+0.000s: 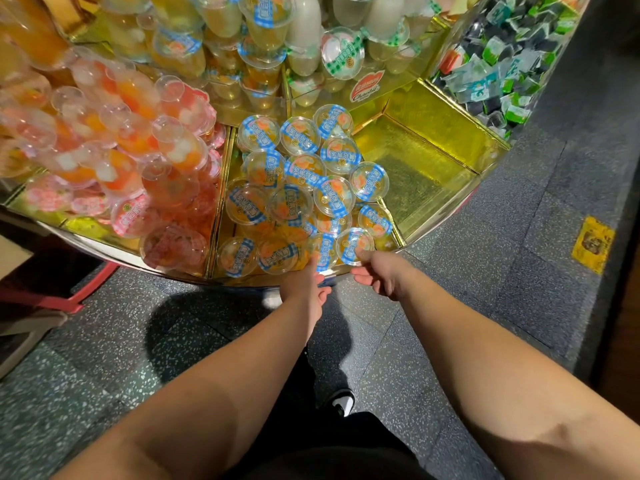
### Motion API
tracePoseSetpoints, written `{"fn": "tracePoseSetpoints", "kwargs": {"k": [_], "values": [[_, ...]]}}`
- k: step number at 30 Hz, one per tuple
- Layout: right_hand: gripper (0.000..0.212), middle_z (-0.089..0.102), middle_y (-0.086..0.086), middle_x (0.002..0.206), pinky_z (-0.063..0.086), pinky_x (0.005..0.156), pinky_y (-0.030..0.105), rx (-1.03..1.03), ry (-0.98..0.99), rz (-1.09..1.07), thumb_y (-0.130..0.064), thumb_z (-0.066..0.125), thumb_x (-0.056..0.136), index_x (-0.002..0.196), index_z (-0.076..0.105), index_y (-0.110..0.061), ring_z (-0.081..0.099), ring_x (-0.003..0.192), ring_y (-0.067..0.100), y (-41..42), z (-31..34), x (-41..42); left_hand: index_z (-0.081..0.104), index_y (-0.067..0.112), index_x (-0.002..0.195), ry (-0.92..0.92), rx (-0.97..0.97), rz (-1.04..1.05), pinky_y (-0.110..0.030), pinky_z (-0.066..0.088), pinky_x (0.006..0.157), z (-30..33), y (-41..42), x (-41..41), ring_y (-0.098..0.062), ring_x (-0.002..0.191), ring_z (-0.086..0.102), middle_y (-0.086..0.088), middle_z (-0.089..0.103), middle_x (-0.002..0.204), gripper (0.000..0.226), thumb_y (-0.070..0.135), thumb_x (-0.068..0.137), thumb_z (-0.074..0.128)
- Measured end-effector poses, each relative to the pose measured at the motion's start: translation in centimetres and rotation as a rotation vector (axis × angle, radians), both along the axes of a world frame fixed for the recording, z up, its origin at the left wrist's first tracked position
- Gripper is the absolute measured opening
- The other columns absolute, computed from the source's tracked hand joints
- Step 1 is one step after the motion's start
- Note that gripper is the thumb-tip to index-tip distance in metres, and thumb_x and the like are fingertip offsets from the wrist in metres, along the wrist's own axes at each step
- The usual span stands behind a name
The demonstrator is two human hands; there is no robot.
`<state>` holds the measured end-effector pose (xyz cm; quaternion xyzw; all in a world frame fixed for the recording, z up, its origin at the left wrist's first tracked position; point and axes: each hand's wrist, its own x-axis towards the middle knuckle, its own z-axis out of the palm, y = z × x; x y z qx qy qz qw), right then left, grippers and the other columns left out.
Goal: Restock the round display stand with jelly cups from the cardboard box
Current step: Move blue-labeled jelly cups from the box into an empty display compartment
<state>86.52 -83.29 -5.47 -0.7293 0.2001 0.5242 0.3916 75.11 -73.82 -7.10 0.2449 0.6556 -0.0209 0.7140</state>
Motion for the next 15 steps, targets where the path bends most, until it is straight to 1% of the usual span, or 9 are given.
{"fn": "tracePoseSetpoints", "kwargs": {"k": [3,4,6,8,10,12,14,15], "values": [[0.027,0.066,0.001,0.077,0.020,0.028,0.014,-0.008,-0.013,0.042,-0.040,0.054,0.100,0.090,0.054,-0.014,0.061,0.041,0.004,-0.1,-0.1,-0.1,0.059,0.016,0.092,-0.018,0.001,-0.012,-0.021,0.048,0.060,-0.2,-0.1,0.0,-0.016,0.066,0.059,-0.001,0.065,0.097,0.039,0.051,0.082,0.073],[0.029,0.067,0.001,0.078,0.021,0.028,0.015,-0.017,-0.030,0.064,-0.042,0.054,0.099,0.092,0.055,-0.014,0.061,0.041,0.004,-0.1,-0.1,-0.1,0.061,0.017,0.095,-0.026,0.003,-0.019,-0.021,0.049,0.062,-0.3,-0.1,0.0,-0.016,0.067,0.060,-0.002,0.065,0.100,0.039,0.051,0.082,0.072],[0.035,0.068,0.003,0.085,0.024,0.028,0.015,-0.044,-0.087,0.113,-0.046,0.055,0.097,0.098,0.057,-0.012,0.062,0.048,0.007,-0.3,0.2,-0.3,0.061,0.017,0.107,-0.048,0.015,-0.039,-0.023,0.051,0.065,-0.2,-0.2,-0.1,-0.018,0.070,0.061,-0.002,0.065,0.101,0.043,0.051,0.083,0.072],[0.042,0.069,0.006,0.095,0.024,0.029,0.012,-0.076,-0.150,0.167,-0.051,0.056,0.096,0.108,0.058,-0.010,0.061,0.057,0.010,-0.5,0.8,-0.5,0.058,0.015,0.112,-0.069,0.011,-0.066,-0.026,0.052,0.065,-0.2,0.0,-0.2,-0.019,0.074,0.060,-0.002,0.063,0.095,0.046,0.050,0.084,0.071],[0.047,0.068,0.006,0.099,0.024,0.031,0.011,-0.091,-0.199,0.244,-0.057,0.055,0.093,0.111,0.057,-0.014,0.058,0.057,0.010,-1.1,1.4,-0.8,0.057,0.014,0.106,-0.079,-0.010,-0.123,-0.025,0.048,0.059,0.1,0.2,-0.8,-0.017,0.072,0.057,0.000,0.059,0.088,0.040,0.049,0.087,0.067],[0.046,0.069,0.006,0.098,0.027,0.036,0.013,-0.111,-0.247,0.337,-0.060,0.054,0.093,0.107,0.058,-0.017,0.058,0.058,0.011,-2.0,1.9,-1.4,0.055,0.014,0.093,-0.082,-0.006,-0.193,-0.022,0.043,0.047,0.3,0.3,-1.9,-0.016,0.065,0.052,0.000,0.053,0.080,0.029,0.042,0.093,0.063],[0.045,0.070,0.008,0.096,0.030,0.043,0.017,-0.133,-0.301,0.396,-0.055,0.056,0.093,0.104,0.062,-0.012,0.060,0.061,0.016,-3.3,2.4,-2.0,0.053,0.014,0.084,-0.093,0.037,-0.232,-0.017,0.039,0.037,0.5,0.2,-3.8,-0.016,0.058,0.049,-0.001,0.047,0.073,0.024,0.032,0.096,0.062],[0.041,0.070,0.010,0.096,0.032,0.045,0.019,-0.137,-0.329,0.419,-0.050,0.056,0.094,0.099,0.062,-0.010,0.060,0.063,0.018,-4.0,2.6,-2.5,0.052,0.014,0.082,-0.098,0.068,-0.263,-0.016,0.038,0.035,0.6,0.0,-4.9,-0.016,0.054,0.048,-0.001,0.046,0.071,0.023,0.029,0.096,0.061]]}}
